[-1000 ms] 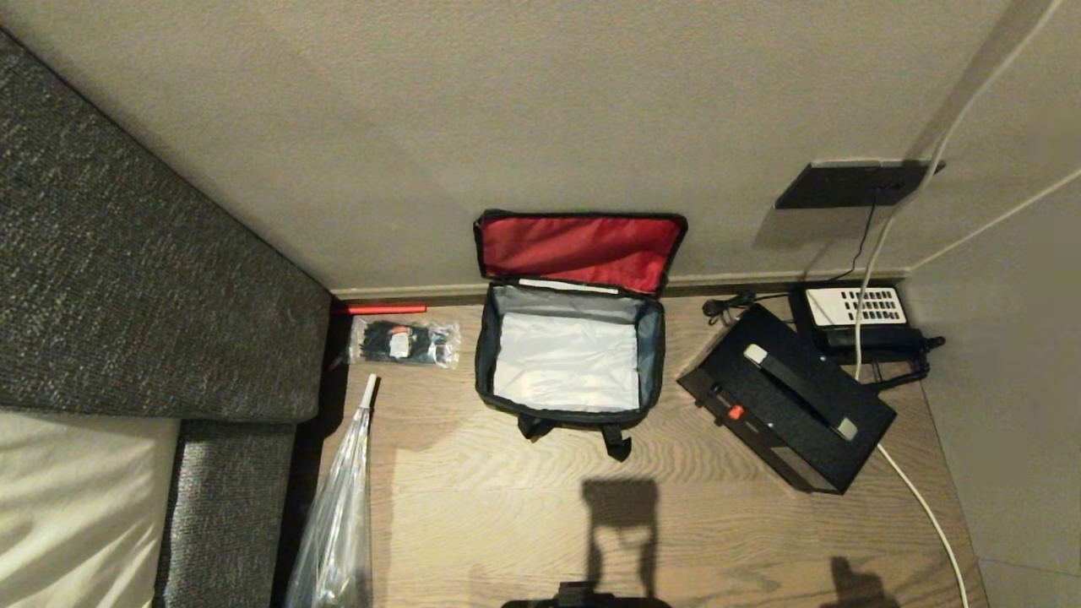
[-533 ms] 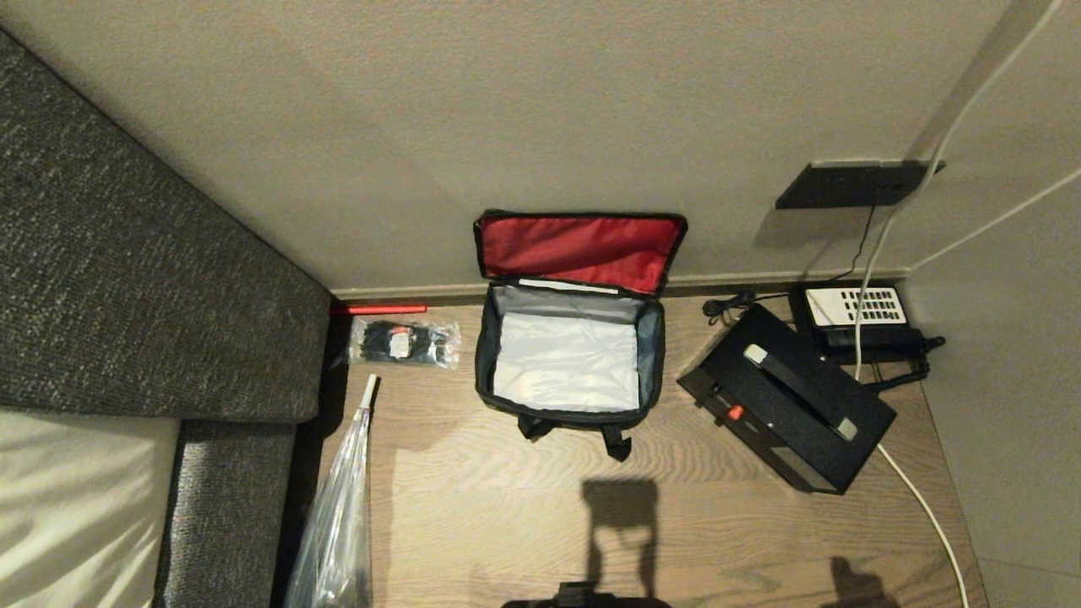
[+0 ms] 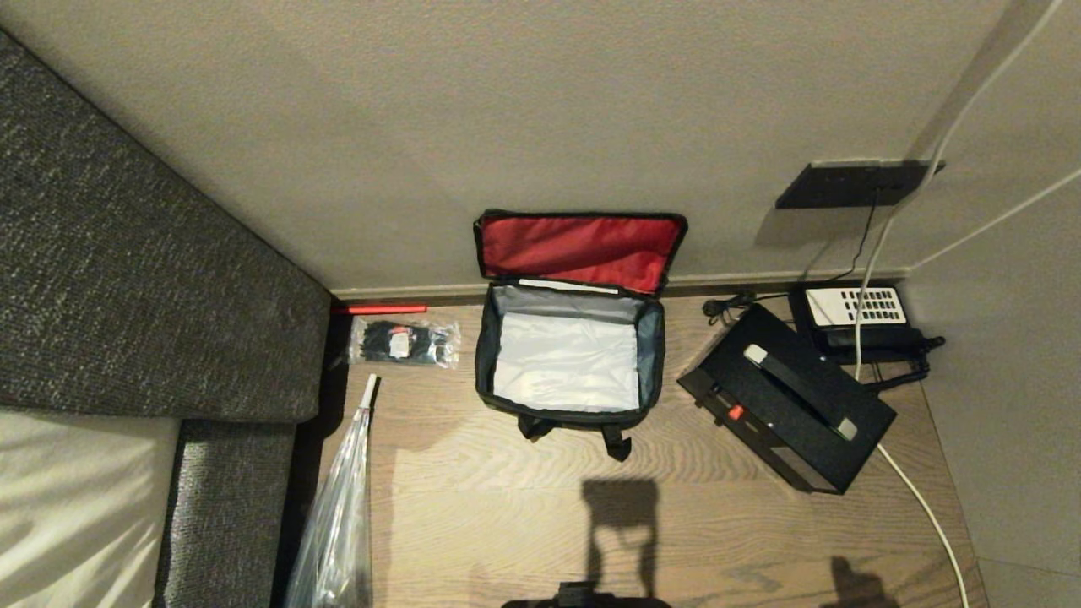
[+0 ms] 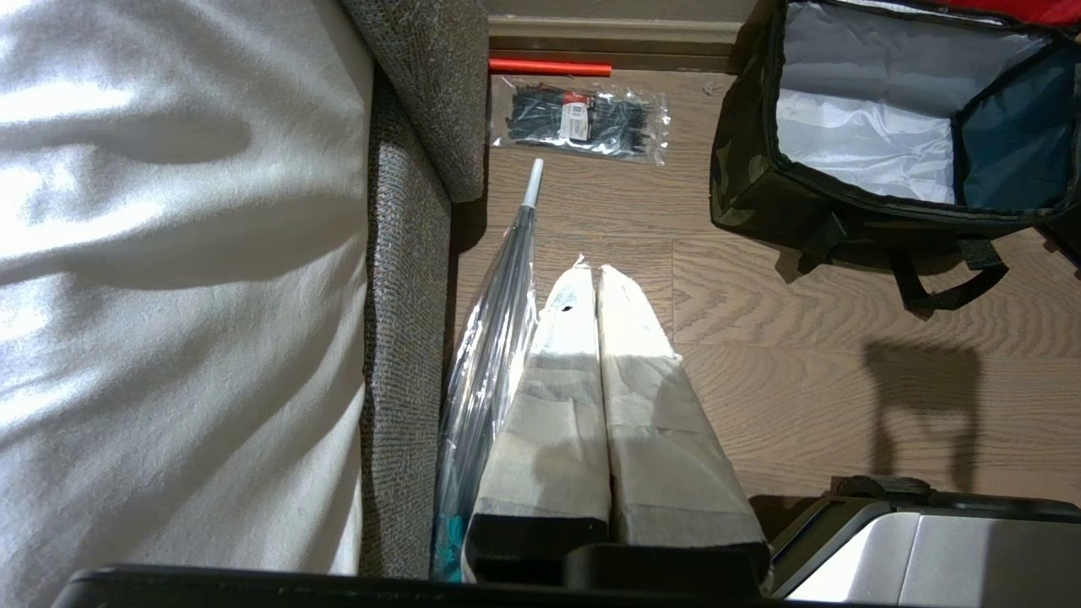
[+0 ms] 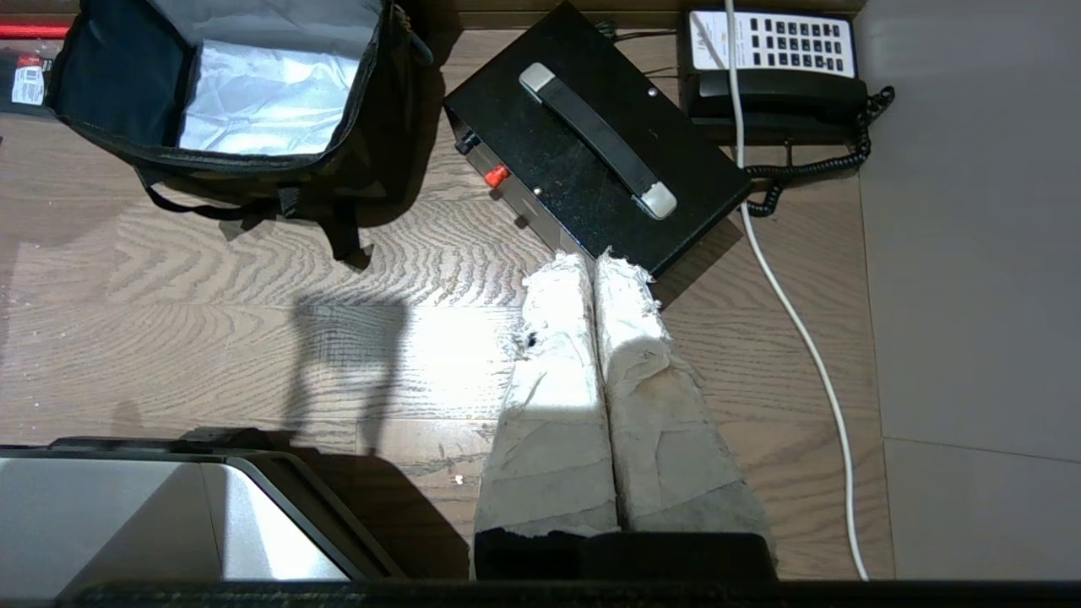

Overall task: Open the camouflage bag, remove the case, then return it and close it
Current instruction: Grip the handle again

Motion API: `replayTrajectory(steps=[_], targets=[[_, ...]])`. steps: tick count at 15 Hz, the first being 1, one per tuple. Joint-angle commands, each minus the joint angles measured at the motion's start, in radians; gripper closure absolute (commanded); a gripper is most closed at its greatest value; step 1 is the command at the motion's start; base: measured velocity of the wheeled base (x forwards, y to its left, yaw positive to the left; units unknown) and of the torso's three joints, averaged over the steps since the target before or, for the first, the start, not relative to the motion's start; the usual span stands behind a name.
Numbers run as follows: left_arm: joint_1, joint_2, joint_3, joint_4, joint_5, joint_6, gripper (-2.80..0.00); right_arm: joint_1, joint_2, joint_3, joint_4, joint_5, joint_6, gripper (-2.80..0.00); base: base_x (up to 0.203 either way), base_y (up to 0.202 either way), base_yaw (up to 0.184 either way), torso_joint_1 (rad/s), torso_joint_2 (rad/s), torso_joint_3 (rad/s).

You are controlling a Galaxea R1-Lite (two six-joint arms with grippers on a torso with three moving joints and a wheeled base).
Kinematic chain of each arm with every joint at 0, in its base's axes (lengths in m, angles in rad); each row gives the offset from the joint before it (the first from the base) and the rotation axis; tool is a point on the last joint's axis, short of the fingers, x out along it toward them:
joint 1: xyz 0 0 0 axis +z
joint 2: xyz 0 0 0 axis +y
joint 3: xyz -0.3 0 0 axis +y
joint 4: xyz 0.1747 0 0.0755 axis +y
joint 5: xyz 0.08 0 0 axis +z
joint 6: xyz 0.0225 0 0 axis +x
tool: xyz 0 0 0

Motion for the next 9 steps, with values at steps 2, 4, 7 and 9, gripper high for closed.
replayTrajectory(steps=[2, 4, 7, 9], targets=[[0.001, -0.001, 0.003, 0.0, 0.0, 0.0, 0.0, 0.0, -0.004, 0.0, 0.0, 0.001, -0.001, 0.0, 0.0, 0.0, 0.0, 0.0, 0.0, 0.0], [0.001, -0.001, 0.003, 0.0, 0.0, 0.0, 0.0, 0.0, -0.003, 0.0, 0.0, 0.001, -0.001, 0.0, 0.0, 0.0, 0.0, 0.0, 0.0, 0.0], [0.001, -0.002, 0.003, 0.001, 0.0, 0.0, 0.0, 0.0, -0.004, 0.0, 0.0, 0.001, -0.001, 0.0, 0.0, 0.0, 0.0, 0.0, 0.0, 0.0], [0.001, -0.002, 0.003, -0.001, 0.0, 0.0, 0.0, 0.0, -0.005, 0.0, 0.0, 0.001, -0.001, 0.0, 0.0, 0.0, 0.0, 0.0, 0.0, 0.0]])
